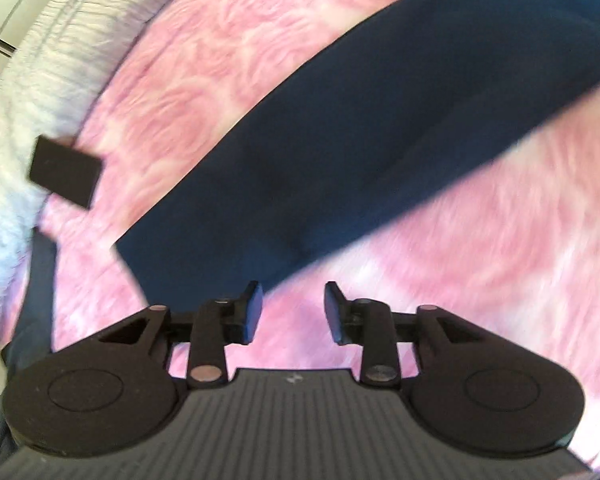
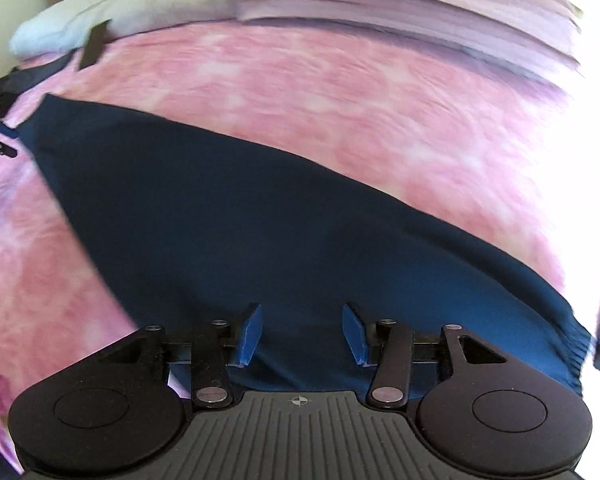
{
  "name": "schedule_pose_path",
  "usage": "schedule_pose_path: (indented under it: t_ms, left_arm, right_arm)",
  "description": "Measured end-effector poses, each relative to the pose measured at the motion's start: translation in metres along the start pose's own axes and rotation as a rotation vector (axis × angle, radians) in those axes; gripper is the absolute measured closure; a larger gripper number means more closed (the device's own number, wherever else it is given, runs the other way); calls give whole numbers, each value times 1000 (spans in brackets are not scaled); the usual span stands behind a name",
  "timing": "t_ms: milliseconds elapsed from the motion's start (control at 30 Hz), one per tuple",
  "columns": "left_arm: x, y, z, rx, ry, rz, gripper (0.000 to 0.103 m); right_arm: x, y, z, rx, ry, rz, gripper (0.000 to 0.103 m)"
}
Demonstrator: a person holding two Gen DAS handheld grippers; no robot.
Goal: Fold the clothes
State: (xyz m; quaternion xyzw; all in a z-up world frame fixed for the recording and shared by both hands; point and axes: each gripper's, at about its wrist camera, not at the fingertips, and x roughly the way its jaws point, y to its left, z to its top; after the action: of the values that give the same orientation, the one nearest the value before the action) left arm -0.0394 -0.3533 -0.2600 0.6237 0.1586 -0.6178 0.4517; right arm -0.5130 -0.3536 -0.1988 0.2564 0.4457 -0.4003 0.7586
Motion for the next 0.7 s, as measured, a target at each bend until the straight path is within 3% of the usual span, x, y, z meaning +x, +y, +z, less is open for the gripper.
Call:
schedule_pose_path:
  t_ms: [167,267,367,567,700]
  left_arm:
    - [0,25,-44,71,-56,72,67]
    - [11,43,-64,130,-106,49,65]
    - [21,71,-86,112,-152,23,65]
    - [20,132,-117,-133,-213,-12,64]
    - [14,167,-135,-377,-267,-56,61]
  right_arm:
    - [6,98,30,-74,-17,74,55]
    - [17,166,48,-129,-31,100,55]
    - [38,236,66,-161,-47,113,55]
    - [111,381,120,-335,-105,183,55]
    - [161,460,154,-493,-179,150,55]
